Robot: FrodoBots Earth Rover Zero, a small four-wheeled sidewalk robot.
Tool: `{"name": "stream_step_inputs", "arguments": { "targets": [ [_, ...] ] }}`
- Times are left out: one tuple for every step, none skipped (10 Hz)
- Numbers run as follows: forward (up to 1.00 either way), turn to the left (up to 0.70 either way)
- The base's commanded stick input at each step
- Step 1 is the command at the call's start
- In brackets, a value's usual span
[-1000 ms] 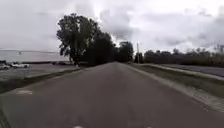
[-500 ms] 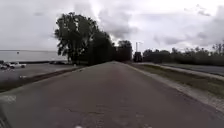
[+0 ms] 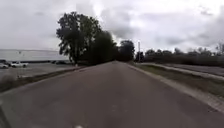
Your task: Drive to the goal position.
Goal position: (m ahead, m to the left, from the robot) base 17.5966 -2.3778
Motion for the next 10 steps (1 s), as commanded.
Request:
{"name": "stream_step_inputs", "arguments": {
  "targets": [
    [1.00, -0.16],
    [1.00, -0.18],
    [1.00, -0.18],
    [1.00, -0.18],
    [1.00, -0.18],
    [1.00, -0.18],
    [1.00, -0.18],
    [1.00, -0.17],
    [1.00, -0.14],
    [1.00, -0.07]
  ]
}}
